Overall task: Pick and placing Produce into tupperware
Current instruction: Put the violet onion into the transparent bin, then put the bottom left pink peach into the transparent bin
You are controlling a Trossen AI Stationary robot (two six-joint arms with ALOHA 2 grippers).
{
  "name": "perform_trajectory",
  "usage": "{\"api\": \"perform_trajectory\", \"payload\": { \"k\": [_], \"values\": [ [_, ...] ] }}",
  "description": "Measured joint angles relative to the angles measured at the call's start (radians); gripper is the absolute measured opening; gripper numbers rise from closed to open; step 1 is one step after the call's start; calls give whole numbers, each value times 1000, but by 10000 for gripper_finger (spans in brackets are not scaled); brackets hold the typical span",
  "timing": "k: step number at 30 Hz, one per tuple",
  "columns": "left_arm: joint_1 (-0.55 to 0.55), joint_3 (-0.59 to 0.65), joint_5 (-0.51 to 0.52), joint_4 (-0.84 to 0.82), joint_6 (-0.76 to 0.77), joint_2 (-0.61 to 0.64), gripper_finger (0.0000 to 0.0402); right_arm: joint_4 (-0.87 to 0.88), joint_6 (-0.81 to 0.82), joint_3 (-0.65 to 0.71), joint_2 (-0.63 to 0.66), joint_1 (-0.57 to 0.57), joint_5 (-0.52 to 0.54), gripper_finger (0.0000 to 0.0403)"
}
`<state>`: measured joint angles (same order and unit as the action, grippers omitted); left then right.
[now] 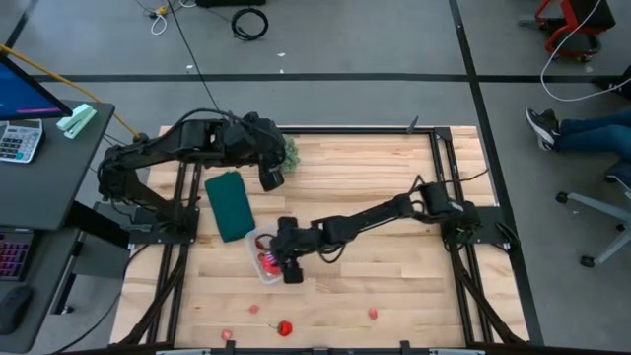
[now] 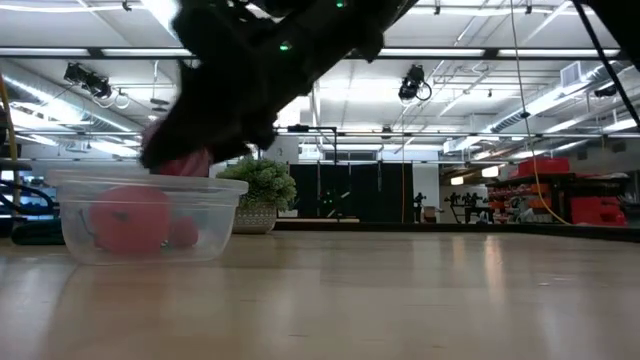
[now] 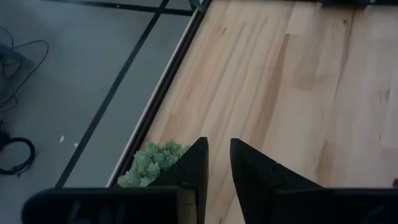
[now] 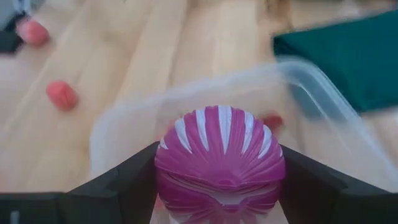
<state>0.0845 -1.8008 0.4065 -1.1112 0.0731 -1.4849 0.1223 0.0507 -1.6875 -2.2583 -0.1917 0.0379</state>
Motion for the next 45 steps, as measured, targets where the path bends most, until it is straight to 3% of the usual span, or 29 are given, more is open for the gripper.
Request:
{"api": "perform_trajectory", "payload": {
  "k": [6,18,22,26,34,39,45],
  "values": [
    [-5,2,0,-25,46,0,77,19,-10,-12,-49,-1,-9,282],
    [-6,2,-5,-49,115,0,71,11,-81,-14,-18,-1,-10,324],
    [-21,3,-57,-80,191,0,75,107,-83,-13,38,-1,-9,325],
    [-77,3,-123,-163,305,0,70,328,-44,-14,138,-7,-10,317],
    [-369,11,-122,-311,664,-7,48,751,85,-2,311,-67,-1,298],
    [-638,10,-72,-321,994,-49,44,772,150,104,404,-130,66,293],
    [-918,10,1,-364,1494,-169,57,763,287,338,524,-199,88,293]
  ]
}}
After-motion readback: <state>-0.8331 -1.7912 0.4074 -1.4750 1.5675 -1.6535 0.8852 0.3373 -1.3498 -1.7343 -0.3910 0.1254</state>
